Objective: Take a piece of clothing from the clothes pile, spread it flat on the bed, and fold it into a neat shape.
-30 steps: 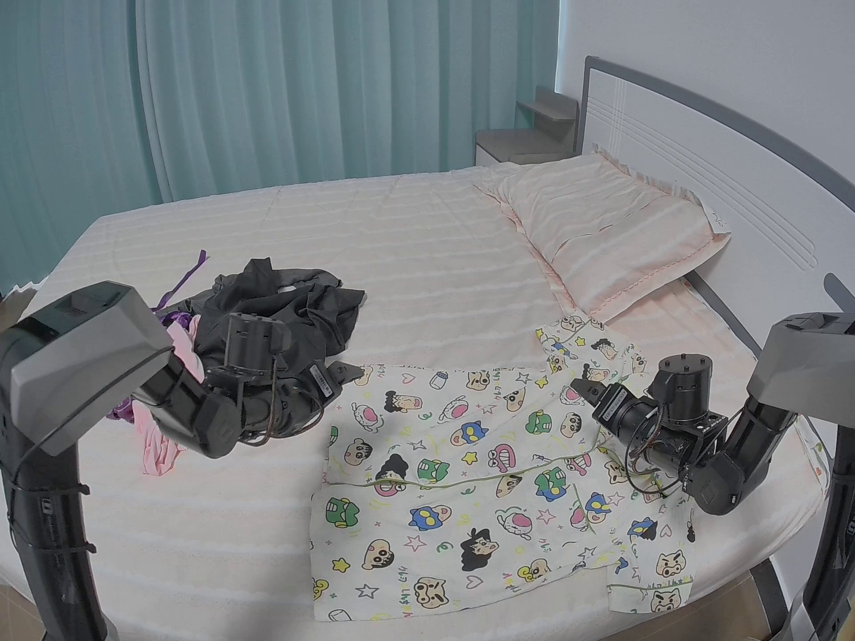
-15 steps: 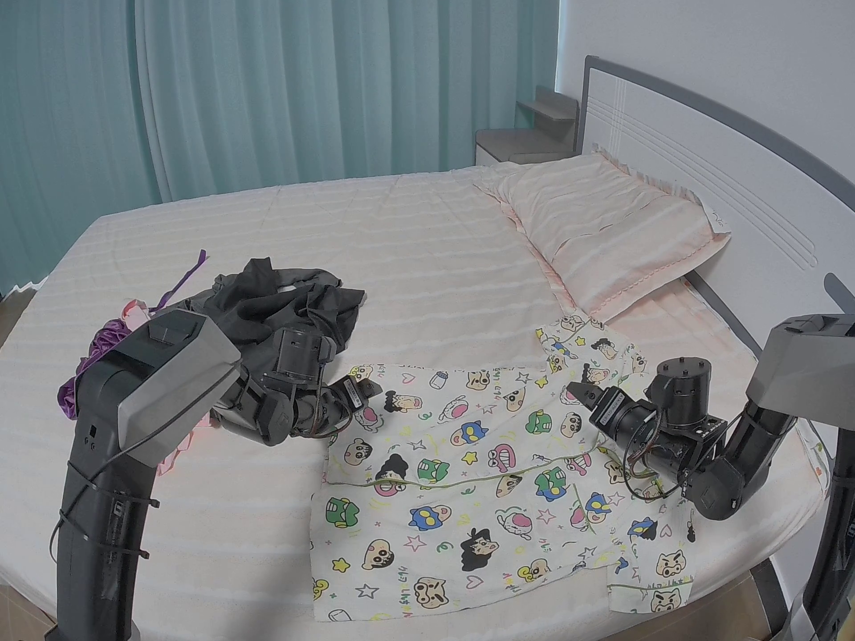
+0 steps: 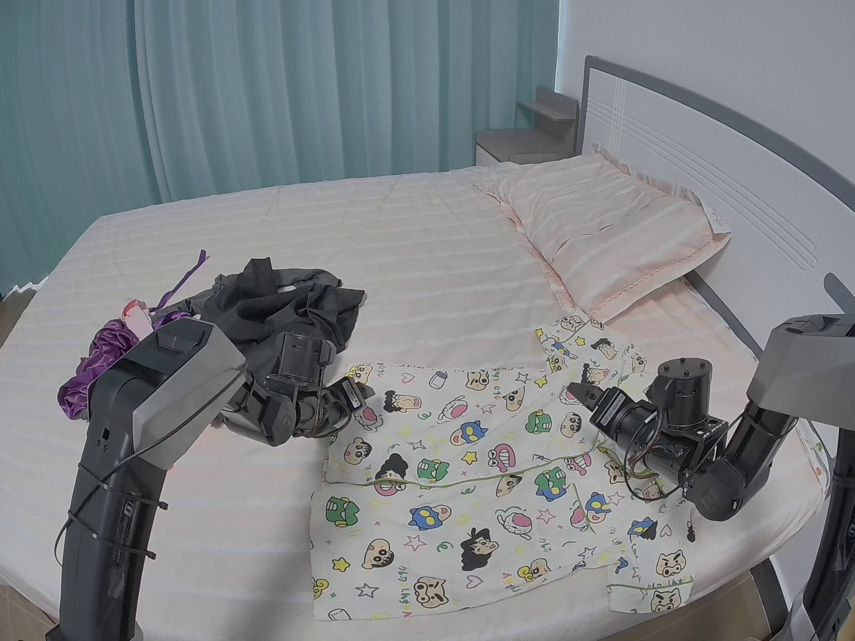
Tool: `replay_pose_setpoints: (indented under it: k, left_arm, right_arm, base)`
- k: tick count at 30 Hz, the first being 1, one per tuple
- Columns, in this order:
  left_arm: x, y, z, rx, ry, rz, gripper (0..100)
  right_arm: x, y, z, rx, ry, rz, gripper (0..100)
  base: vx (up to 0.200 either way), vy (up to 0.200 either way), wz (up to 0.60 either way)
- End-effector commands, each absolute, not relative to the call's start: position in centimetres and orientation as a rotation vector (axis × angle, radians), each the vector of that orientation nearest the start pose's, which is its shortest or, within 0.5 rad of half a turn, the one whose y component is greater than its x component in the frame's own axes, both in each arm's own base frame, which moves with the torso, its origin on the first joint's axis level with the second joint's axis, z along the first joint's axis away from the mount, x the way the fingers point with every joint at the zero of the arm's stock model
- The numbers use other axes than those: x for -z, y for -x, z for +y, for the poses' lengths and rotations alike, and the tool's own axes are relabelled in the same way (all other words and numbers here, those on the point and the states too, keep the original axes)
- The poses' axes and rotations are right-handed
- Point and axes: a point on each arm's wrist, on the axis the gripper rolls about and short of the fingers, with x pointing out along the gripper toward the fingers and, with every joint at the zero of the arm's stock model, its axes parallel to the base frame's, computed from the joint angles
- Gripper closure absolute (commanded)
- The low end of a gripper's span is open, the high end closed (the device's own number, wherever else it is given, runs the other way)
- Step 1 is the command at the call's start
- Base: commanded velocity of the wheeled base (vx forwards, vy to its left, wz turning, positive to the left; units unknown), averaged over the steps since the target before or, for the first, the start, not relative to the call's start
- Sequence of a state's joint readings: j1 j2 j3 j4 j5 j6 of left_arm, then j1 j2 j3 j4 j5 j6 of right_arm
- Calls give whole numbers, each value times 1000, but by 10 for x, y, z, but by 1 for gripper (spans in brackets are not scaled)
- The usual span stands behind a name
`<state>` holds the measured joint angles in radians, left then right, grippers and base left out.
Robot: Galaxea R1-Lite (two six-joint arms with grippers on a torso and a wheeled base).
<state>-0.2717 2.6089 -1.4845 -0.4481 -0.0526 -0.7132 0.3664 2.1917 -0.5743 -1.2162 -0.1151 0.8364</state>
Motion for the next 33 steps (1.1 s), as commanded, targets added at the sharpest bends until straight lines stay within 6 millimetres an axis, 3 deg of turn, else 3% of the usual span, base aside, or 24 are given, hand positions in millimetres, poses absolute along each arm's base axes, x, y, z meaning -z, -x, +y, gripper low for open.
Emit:
replay_pose_setpoints:
  k: [1, 16, 27, 28, 33]
  left_arm:
    - [39, -466, -127, 47, 612, 753, 100]
    - [32, -462, -99, -88, 676, 722, 100]
    - [24, -466, -99, -78, 689, 694, 100]
    - [22, -468, -100, -69, 691, 693, 0]
    - [21, -470, -111, -40, 688, 691, 0]
  right_arm:
    - [-26, -315, 118, -69, -725, 469, 0]
    - [-25, -315, 118, -67, -726, 470, 0]
    - [-26, -314, 118, -71, -726, 469, 0]
    - [-26, -314, 119, -72, -725, 470, 0]
    - [-25, -314, 119, -71, -725, 473, 0]
  base:
    - [0, 0, 0]
    - [0, 0, 0]
    - [0, 0, 0]
    - [0, 0, 0]
    - [0, 0, 0]
